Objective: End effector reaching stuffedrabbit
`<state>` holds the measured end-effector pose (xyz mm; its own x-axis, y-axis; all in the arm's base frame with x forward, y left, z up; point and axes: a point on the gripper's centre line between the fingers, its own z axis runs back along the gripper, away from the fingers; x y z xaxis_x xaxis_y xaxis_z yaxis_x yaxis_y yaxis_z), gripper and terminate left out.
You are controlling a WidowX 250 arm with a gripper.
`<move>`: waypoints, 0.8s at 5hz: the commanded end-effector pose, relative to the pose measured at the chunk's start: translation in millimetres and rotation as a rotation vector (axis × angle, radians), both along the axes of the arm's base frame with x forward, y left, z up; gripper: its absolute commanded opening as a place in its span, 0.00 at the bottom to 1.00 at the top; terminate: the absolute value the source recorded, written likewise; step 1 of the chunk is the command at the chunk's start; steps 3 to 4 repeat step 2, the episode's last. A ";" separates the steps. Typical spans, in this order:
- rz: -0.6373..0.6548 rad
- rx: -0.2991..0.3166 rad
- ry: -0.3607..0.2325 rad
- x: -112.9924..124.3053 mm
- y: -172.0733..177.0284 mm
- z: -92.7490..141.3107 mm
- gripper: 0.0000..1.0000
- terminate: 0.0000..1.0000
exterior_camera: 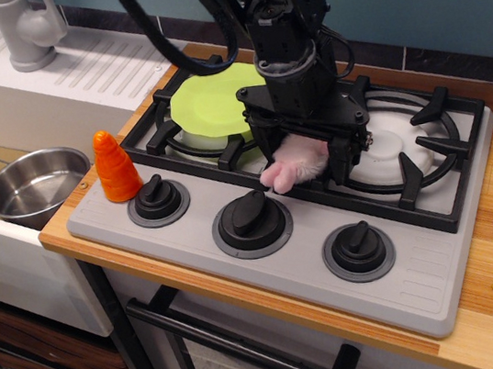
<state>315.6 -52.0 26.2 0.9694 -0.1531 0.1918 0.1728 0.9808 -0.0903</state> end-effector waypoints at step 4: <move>-0.012 0.000 0.011 -0.1 -3.6 -3.6 1.00 1.00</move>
